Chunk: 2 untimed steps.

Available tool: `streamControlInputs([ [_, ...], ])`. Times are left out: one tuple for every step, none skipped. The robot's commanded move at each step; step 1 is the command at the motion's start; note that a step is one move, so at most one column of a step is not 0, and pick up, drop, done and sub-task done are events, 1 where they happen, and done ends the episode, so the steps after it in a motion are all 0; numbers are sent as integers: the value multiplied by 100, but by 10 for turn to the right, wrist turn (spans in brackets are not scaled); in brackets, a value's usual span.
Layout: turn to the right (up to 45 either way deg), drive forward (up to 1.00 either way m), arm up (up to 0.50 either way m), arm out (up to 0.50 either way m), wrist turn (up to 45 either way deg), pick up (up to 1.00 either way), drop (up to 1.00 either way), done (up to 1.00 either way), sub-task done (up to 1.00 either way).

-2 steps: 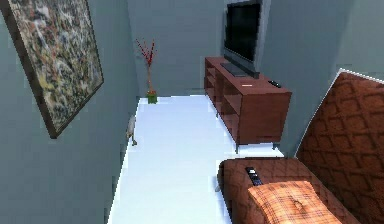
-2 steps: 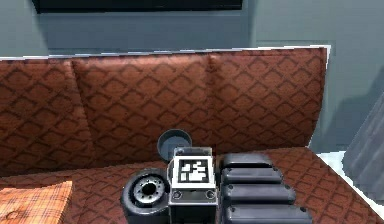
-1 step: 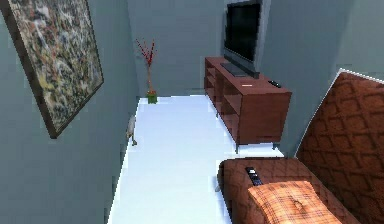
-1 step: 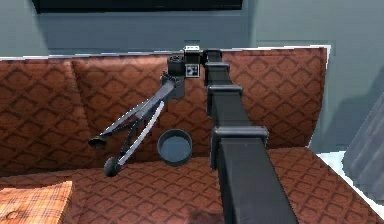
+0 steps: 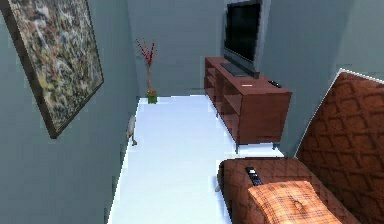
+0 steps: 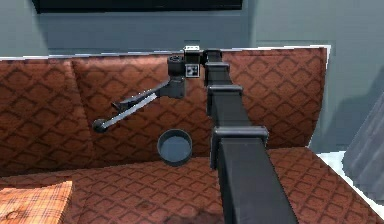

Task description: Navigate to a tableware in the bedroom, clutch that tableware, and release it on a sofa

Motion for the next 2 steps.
streamControlInputs([
  [0, 0, 0, 0, 450, 0, 0, 0, 0],
  [0, 0, 0, 0, 210, 0, 0, 0, 0],
])
